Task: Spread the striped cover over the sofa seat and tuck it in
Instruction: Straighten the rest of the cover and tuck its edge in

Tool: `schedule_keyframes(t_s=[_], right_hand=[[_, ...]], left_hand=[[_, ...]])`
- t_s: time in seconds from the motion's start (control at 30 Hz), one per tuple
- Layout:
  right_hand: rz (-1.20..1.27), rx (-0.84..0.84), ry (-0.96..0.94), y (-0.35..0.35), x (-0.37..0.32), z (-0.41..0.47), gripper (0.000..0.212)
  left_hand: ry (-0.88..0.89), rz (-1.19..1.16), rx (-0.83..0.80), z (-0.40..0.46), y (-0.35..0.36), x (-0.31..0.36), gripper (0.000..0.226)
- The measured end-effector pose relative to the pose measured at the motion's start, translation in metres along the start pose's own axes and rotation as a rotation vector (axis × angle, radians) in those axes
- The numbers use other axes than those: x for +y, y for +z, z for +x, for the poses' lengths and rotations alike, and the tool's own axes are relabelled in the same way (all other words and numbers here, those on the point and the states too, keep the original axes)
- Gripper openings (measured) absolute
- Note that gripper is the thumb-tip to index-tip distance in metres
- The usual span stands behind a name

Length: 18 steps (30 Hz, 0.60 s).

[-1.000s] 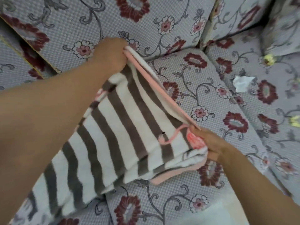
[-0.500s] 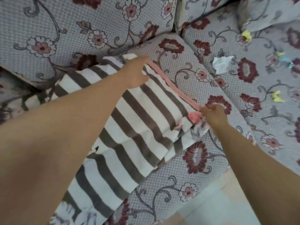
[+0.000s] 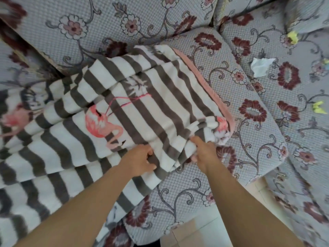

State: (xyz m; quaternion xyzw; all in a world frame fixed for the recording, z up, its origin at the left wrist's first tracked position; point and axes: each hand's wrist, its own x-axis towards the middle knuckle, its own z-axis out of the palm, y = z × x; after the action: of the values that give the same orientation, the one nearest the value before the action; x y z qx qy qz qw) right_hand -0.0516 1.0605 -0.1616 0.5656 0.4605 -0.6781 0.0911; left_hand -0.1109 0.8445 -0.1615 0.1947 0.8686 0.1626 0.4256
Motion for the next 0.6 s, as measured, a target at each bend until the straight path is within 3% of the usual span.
schedule_keyframes(t_s=[0.1, 0.23, 0.3, 0.37, 0.47, 0.6], right_hand=[[0.044, -0.049, -0.037, 0.006, -0.007, -0.010, 0.026], [-0.219, 0.176, -0.232, -0.008, -0.016, -0.020, 0.034], [-0.229, 0.258, -0.219, -0.018, -0.019, -0.031, 0.056], [-0.151, 0.251, -0.147, -0.023, -0.025, -0.044, 0.058], [-0.046, 0.121, -0.057, -0.026, -0.023, -0.074, 0.035], [0.007, -0.011, -0.039, -0.037, -0.008, -0.103, 0.021]], left_hand=[[-0.064, 0.012, 0.013, -0.028, 0.023, -0.014, 0.051], [-0.104, -0.007, 0.059, -0.069, 0.050, -0.037, 0.088], [-0.115, 0.046, 0.071, -0.091, 0.064, -0.050, 0.103], [-0.148, 0.105, 0.120, -0.113, 0.077, -0.062, 0.112], [-0.250, 0.167, 0.256, -0.154, 0.106, -0.077, 0.110], [-0.263, 0.147, 0.434, -0.194, 0.145, -0.086, 0.068]])
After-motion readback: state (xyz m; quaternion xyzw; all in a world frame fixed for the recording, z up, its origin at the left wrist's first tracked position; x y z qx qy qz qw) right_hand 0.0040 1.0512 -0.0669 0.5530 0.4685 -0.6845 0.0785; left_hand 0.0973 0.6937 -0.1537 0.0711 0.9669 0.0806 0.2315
